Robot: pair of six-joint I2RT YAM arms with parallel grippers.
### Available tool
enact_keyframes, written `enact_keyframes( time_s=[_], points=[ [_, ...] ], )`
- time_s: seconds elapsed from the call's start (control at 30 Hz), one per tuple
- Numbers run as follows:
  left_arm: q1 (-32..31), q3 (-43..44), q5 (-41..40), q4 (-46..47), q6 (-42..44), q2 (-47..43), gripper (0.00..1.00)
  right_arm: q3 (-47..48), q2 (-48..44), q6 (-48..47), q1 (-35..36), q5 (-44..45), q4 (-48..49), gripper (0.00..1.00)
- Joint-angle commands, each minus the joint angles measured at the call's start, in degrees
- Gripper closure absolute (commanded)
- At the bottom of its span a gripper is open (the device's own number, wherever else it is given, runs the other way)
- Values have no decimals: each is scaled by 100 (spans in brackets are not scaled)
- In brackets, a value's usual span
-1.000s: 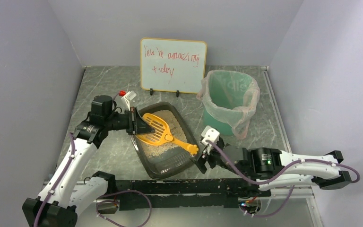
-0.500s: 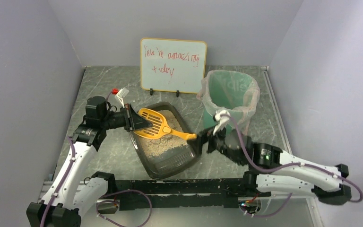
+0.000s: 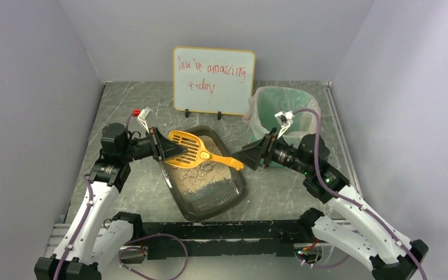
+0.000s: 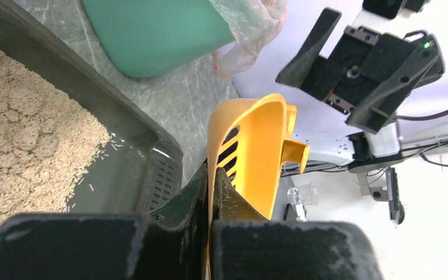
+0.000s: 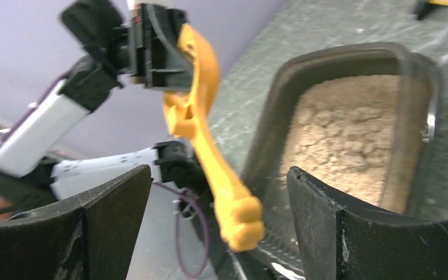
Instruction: Clean the litter box
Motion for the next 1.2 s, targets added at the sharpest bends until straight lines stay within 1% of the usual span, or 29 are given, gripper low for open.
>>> enact_keyframes(
  time_s=[0.0, 0.1, 0.17, 0.27, 0.33, 0.4, 0.5, 0.6, 0.7, 0.93, 1.03, 1.17],
  points=[
    [37, -61, 259, 869, -464, -119, 95, -497, -461, 908, -47, -787, 1093, 11],
    [33, -311, 392, 1755, -1130, -190, 95, -835, -636, 1060, -44, -624, 1215, 12],
    [30, -432, 478, 2168, -1454, -198, 95, -998, -766, 1135, -42, -539, 1312, 12],
    [30, -557, 603, 2564, -1774, -198, 95, -1086, -822, 1227, -43, -546, 1462, 12],
    [30, -601, 657, 2698, -1842, -203, 95, -1153, -821, 1371, -47, -584, 1698, 13],
    [30, -591, 665, 2685, -1781, -215, 95, -1269, -830, 1620, -46, -593, 2124, 15],
    [30, -491, 636, 2292, -1514, -225, 95, -1439, -811, 2124, -36, -667, 2898, 19],
    [30, -466, 629, 2242, -1480, -226, 95, -1408, -625, 2305, 5, -676, 3213, 24],
    [30, -480, 592, 2249, -1499, -212, 95, -1288, -332, 2346, 235, -688, 3391, 29],
    [30, -467, 512, 2416, -1618, -137, 95, -945, 0, 1658, 1440, 318, 3060, 31],
    [30, -449, 554, 2479, -1618, -126, 95, -947, 11, 1571, 1571, 497, 3101, 35],
    [30, -393, 607, 2241, -1466, -170, 95, -930, -109, 1428, 1575, 764, 2955, 36]
  ],
)
